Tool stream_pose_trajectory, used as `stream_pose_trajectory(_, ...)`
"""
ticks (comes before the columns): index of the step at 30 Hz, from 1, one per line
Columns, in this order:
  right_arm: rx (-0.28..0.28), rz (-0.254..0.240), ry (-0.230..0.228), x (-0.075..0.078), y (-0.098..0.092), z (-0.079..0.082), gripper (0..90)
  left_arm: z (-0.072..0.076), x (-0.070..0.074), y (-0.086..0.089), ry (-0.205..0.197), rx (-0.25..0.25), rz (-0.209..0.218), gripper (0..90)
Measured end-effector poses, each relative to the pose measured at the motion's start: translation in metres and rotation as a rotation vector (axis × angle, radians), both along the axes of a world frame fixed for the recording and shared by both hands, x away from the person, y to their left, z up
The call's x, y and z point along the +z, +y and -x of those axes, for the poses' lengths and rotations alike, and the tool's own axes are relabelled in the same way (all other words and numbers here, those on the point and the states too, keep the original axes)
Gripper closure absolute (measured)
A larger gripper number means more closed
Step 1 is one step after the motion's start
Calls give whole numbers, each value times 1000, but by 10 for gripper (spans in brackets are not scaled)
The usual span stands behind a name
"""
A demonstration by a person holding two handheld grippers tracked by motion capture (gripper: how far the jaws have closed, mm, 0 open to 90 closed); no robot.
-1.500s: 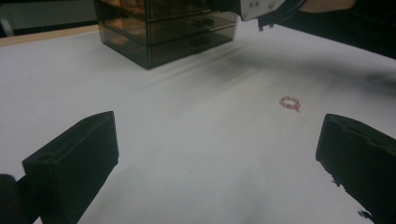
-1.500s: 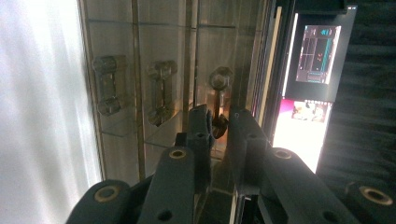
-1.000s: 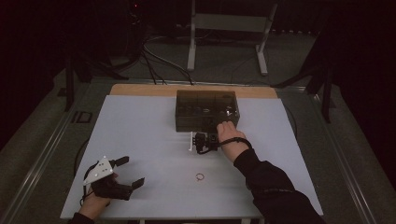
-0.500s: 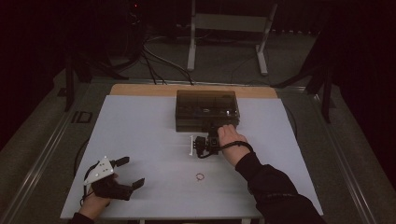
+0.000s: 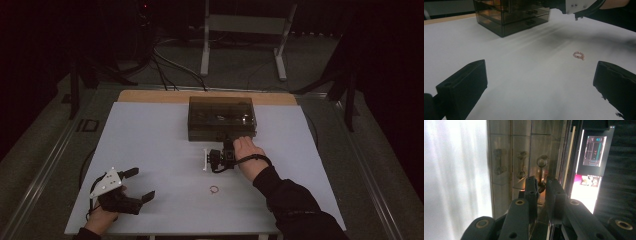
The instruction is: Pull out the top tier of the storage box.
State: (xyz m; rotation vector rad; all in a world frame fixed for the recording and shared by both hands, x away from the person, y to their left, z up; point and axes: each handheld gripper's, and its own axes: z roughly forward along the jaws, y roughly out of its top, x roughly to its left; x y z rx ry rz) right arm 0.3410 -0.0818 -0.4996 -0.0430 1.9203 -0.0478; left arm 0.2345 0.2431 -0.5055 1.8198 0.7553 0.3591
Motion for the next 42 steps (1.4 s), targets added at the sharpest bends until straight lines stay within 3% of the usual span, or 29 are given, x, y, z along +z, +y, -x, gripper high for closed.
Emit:
stream_pose_trajectory(27, 17, 14, 3, 0, -1, 0, 801, -1, 0, 0, 4, 7, 1, 0)
stream_pose_trajectory(38, 25, -7, 25, 3, -3, -2, 789, -1, 0, 0, 5, 9, 2, 0)
stream_pose_trajectory(42, 24, -46, 54, 7, -4, -2, 764, -1, -1, 0, 7, 7, -6, 0)
